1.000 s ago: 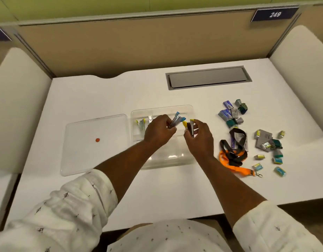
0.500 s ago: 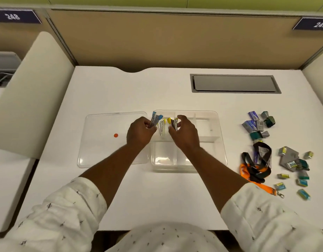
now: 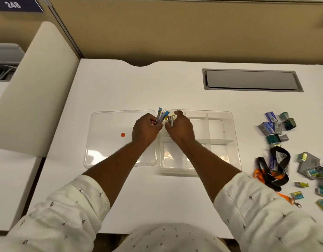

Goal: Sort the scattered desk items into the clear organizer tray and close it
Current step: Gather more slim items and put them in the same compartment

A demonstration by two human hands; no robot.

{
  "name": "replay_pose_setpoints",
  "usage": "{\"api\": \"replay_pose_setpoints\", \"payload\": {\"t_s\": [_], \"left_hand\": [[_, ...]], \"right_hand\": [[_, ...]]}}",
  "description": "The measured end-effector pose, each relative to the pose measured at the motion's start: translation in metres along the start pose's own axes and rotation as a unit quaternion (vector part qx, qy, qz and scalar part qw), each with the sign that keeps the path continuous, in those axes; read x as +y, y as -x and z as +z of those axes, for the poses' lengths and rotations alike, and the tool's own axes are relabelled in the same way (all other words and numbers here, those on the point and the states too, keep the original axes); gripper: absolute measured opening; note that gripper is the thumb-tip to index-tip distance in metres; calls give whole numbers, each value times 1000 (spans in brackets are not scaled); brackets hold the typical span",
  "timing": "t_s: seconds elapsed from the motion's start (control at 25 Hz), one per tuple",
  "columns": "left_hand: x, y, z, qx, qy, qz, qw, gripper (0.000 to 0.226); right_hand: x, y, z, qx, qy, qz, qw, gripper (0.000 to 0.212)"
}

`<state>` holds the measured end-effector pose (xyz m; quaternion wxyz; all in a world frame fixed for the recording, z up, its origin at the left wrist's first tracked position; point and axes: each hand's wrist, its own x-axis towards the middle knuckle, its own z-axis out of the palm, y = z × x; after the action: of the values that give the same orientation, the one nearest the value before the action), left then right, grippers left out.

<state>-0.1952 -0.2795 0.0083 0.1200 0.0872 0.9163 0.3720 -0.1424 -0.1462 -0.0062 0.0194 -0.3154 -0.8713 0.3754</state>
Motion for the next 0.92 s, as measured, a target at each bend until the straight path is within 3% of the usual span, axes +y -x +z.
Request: {"api": "replay_pose_setpoints", "payload": {"t_s": [0.28, 0.52, 0.72, 0.8, 0.92], "left_hand": [[2, -6, -1, 1, 21, -11, 1000, 24], [20, -4, 13, -14, 71, 15, 997, 22], [38, -1, 22, -52, 98, 66, 992, 23], [35, -1, 24, -60, 78, 90, 991, 31], [18, -4, 24, -59, -30, 148, 987, 56]], "right_hand": [[4, 0, 1, 8, -20, 8, 1000, 39], [4, 0, -27, 9, -199, -20, 980, 30], [4, -8, -35, 46, -270, 13, 962, 38], [8, -11, -38, 67, -270, 29, 960, 37], [17, -12, -42, 78, -184, 4, 980, 36]]}}
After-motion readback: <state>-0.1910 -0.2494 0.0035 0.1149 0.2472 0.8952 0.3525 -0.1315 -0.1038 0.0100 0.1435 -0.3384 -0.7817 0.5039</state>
